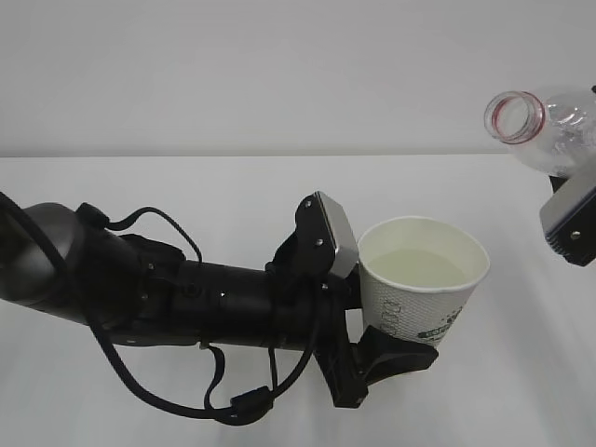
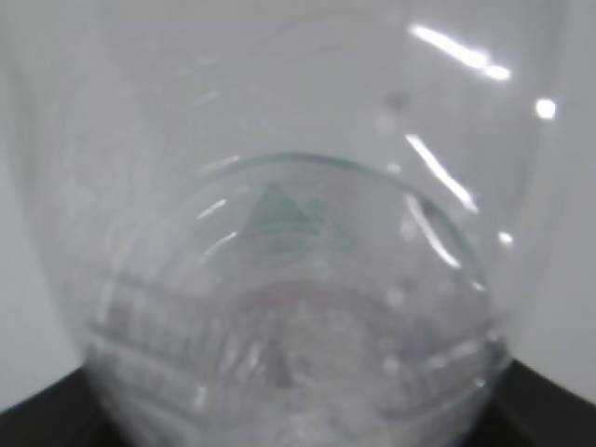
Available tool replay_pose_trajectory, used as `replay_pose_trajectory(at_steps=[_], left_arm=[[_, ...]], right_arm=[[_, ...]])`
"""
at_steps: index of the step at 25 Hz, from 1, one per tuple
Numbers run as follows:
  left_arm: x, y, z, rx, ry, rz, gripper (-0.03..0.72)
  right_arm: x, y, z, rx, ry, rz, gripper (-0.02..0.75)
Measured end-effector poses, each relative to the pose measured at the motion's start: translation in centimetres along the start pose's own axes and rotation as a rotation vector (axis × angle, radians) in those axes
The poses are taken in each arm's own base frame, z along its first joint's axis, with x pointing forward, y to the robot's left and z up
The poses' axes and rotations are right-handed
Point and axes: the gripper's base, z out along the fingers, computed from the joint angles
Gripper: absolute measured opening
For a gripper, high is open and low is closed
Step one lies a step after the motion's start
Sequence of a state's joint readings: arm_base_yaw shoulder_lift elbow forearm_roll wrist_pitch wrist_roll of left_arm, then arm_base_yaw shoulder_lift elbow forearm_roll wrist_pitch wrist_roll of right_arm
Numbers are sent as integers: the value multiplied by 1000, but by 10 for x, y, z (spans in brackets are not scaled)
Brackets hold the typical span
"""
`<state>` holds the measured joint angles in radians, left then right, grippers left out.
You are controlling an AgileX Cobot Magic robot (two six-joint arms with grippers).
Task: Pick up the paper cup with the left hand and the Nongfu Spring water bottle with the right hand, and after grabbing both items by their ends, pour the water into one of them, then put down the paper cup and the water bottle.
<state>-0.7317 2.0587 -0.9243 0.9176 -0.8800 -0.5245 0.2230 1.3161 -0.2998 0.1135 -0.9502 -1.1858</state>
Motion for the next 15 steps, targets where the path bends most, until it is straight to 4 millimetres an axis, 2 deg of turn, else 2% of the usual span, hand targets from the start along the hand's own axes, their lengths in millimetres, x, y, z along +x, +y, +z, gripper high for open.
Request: replay_pose_trajectory(at_steps=[11, 15], left_arm=[[0, 0, 0, 0, 0, 0, 513], [0, 0, 0, 0, 0, 0, 513]], right_arm=[[0, 0, 0, 2, -1, 81, 494], [0, 0, 0, 2, -1, 185, 494]])
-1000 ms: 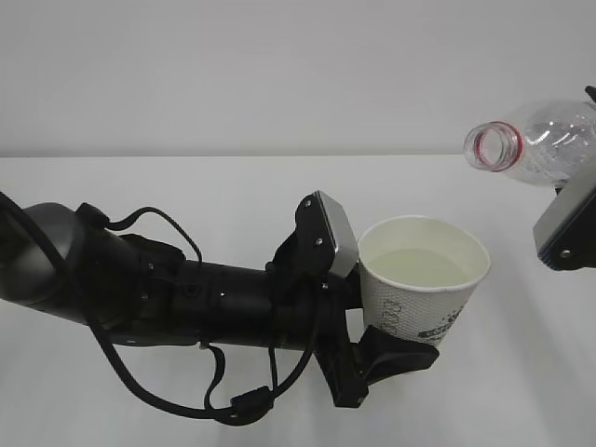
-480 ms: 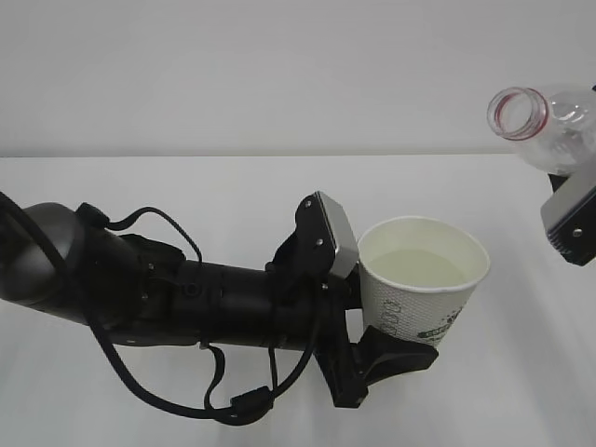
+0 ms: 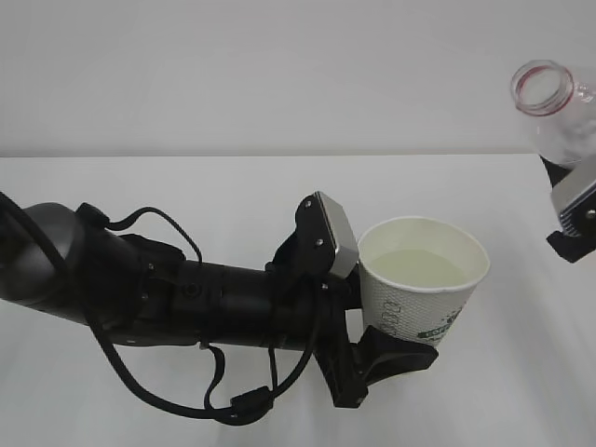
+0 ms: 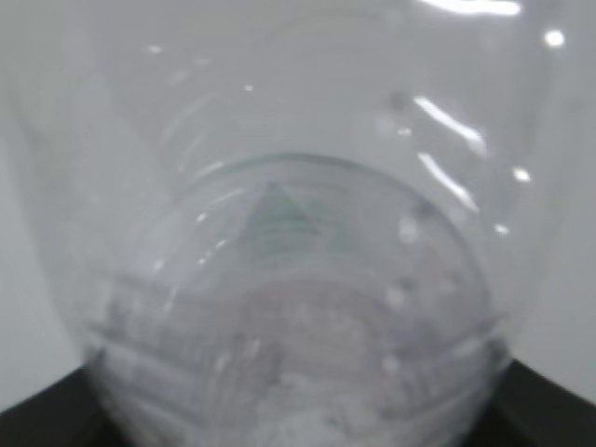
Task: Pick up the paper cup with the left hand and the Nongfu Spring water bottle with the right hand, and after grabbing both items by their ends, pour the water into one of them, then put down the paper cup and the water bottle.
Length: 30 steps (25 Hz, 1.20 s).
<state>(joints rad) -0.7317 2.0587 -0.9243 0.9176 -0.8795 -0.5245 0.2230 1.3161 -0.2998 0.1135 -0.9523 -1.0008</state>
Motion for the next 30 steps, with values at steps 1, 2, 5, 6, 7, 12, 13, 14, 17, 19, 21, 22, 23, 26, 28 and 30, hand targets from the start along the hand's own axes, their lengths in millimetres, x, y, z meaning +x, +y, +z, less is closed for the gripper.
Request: replay_pose_trajectory(at_steps=[1, 2, 5, 6, 7, 12, 13, 14, 17, 19, 21, 22, 23, 26, 28, 30], left_arm=[[0, 0, 0, 0, 0, 0, 513], [0, 0, 0, 0, 0, 0, 513], [0, 0, 0, 0, 0, 0, 513], [0, 0, 0, 0, 0, 0, 513], [0, 0, 0, 0, 0, 0, 513], [0, 0, 0, 0, 0, 0, 513], [0, 0, 0, 0, 0, 0, 513], [0, 0, 0, 0, 0, 0, 513], [0, 0, 0, -1, 1, 0, 513], [0, 0, 0, -1, 1, 0, 513], [0, 0, 0, -1, 1, 0, 513], [0, 0, 0, -1, 1, 0, 513], [0, 0, 0, -1, 1, 0, 513], [0, 0, 0, -1, 1, 0, 513], [0, 0, 0, -2, 3, 0, 513], [0, 0, 0, -2, 3, 0, 513]], right_arm=[[0, 0, 0, 0, 0, 50, 494], [0, 0, 0, 0, 0, 107, 494], [0, 0, 0, 0, 0, 286, 494], [0, 0, 0, 0, 0, 338, 494], [0, 0, 0, 0, 0, 398, 494], [0, 0, 0, 0, 0, 538, 494], [0, 0, 0, 0, 3, 545, 494], [1, 0, 0, 5, 7, 555, 494], [6, 2, 2, 22, 43, 613, 494], [11, 6, 5, 35, 69, 662, 494], [16, 12, 9, 40, 85, 696, 494], [19, 15, 11, 40, 93, 705, 494], [22, 19, 13, 43, 94, 713, 494], [29, 28, 20, 32, 125, 739, 494], [33, 34, 23, 23, 145, 762, 494], [35, 37, 26, 18, 155, 776, 494]])
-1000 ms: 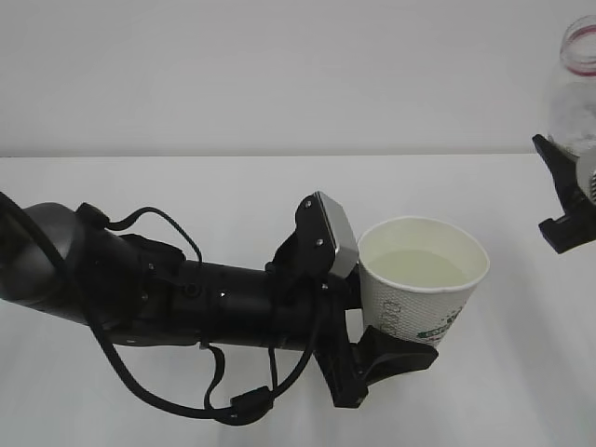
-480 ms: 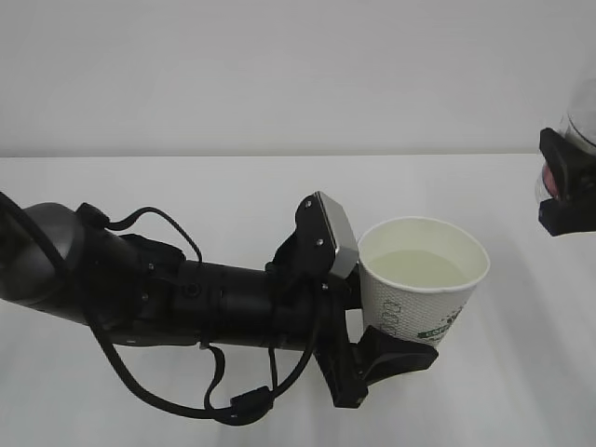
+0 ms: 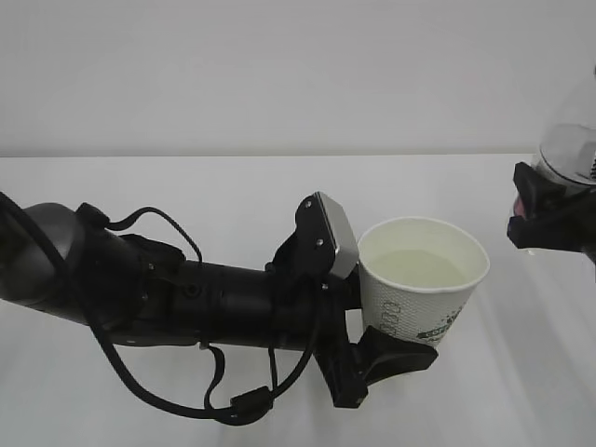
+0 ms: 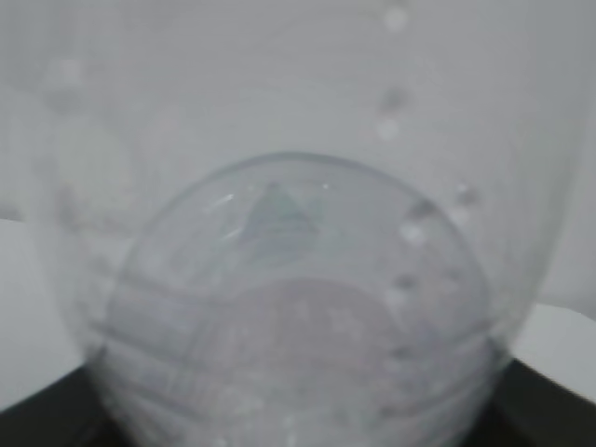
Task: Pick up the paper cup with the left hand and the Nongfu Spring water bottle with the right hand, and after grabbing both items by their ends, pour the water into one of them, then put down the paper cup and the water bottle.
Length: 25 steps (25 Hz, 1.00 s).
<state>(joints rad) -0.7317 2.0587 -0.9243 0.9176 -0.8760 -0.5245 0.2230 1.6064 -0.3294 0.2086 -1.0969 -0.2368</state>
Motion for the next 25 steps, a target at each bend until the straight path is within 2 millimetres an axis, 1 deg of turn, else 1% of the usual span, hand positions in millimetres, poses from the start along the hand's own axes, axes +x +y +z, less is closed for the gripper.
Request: replay_pose_trajectory(at_steps=[5, 11, 14, 20, 25], left_arm=[[0, 0, 0, 0, 0, 0, 513], [0, 0, 0, 0, 0, 0, 513], [0, 0, 0, 0, 0, 0, 513], [0, 0, 0, -1, 1, 0, 513], [0, 0, 0, -1, 1, 0, 513]], right_arm=[[6, 3, 12, -1, 14, 5, 494], [14, 8, 31, 0, 34, 12, 494], [17, 9, 39, 4, 39, 71, 494], [25, 9, 48, 34, 60, 127, 494], [37, 7, 50, 79, 106, 144, 494]])
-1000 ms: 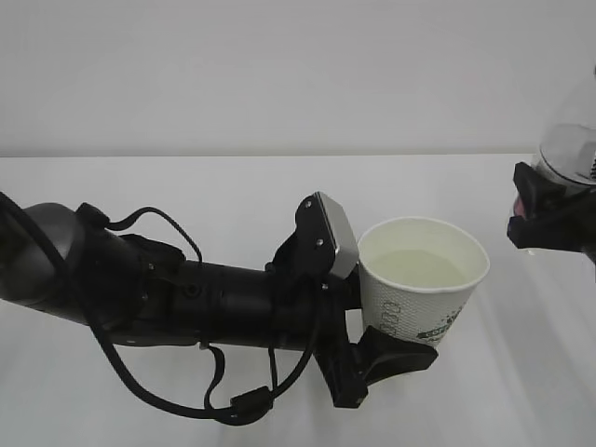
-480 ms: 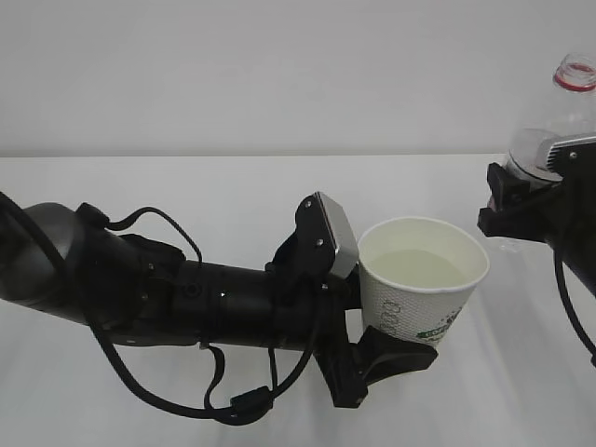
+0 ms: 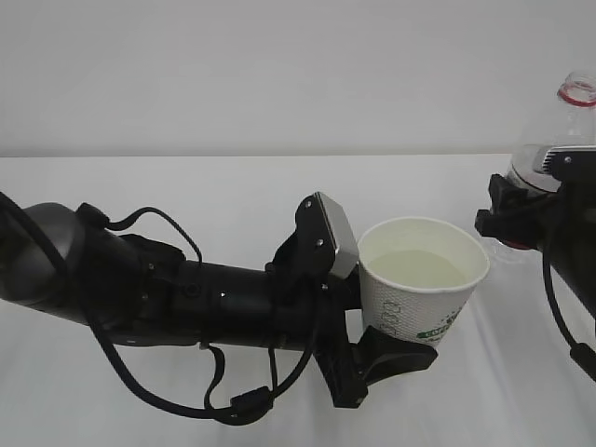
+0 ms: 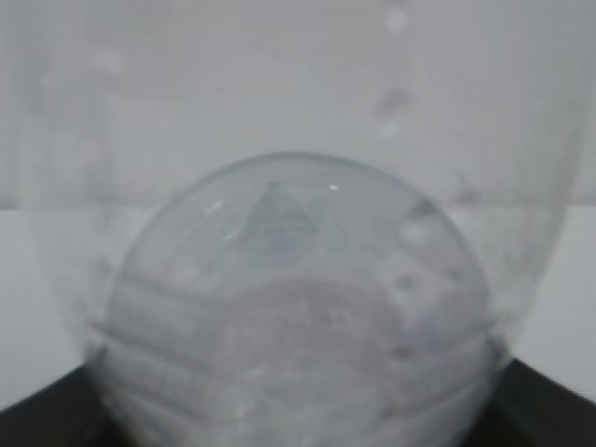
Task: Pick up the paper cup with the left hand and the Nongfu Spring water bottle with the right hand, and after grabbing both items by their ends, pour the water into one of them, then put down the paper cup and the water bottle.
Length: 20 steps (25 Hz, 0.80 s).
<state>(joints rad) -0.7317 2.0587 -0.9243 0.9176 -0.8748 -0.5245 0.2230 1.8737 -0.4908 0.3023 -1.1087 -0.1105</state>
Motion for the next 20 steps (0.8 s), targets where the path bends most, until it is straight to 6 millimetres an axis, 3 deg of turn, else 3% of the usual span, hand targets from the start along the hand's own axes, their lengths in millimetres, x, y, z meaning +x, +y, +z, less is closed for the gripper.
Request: replay_pose_trajectory(at_steps=[6, 20], left_arm=[[0, 0, 0, 0, 0, 0, 513], [0, 0, 0, 0, 1, 0, 512]], right_arm=[[7, -1, 7, 30, 21, 12, 494], [4, 5, 29, 37, -17, 26, 494]])
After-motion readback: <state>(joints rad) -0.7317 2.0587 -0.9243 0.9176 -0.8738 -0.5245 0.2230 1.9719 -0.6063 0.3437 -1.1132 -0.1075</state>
